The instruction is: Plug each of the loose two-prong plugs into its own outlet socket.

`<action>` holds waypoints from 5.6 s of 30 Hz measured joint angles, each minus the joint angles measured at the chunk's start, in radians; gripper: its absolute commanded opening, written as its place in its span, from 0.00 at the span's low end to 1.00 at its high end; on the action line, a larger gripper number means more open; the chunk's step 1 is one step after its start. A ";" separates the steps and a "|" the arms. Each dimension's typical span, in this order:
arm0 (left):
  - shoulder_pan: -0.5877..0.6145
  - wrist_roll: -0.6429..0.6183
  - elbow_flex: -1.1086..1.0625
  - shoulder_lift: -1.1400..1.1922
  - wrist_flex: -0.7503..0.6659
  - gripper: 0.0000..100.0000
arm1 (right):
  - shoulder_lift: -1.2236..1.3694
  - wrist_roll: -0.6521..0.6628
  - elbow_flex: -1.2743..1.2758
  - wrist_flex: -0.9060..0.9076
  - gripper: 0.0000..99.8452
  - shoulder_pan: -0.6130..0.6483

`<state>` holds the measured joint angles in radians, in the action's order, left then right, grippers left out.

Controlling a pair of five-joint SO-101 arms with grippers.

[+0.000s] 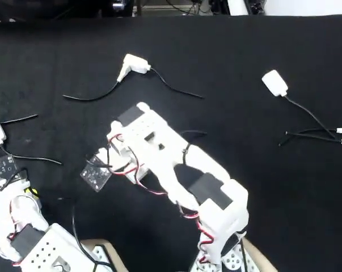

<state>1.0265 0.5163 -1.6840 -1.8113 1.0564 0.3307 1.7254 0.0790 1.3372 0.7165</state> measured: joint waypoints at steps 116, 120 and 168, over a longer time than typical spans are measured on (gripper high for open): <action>0.382 -0.262 1.982 2.168 0.155 0.24 | -0.051 -1.169 0.304 -0.245 0.01 -0.413; 0.382 -0.370 2.114 2.289 0.155 0.24 | -0.051 -1.169 0.304 -0.245 0.01 -0.413; 0.313 -0.715 2.966 3.036 0.157 0.03 | -0.051 -1.171 0.304 -0.245 0.01 -0.413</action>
<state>1.3395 -0.1987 1.2820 1.2252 1.2129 0.2800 0.5547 0.3828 1.0917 0.3038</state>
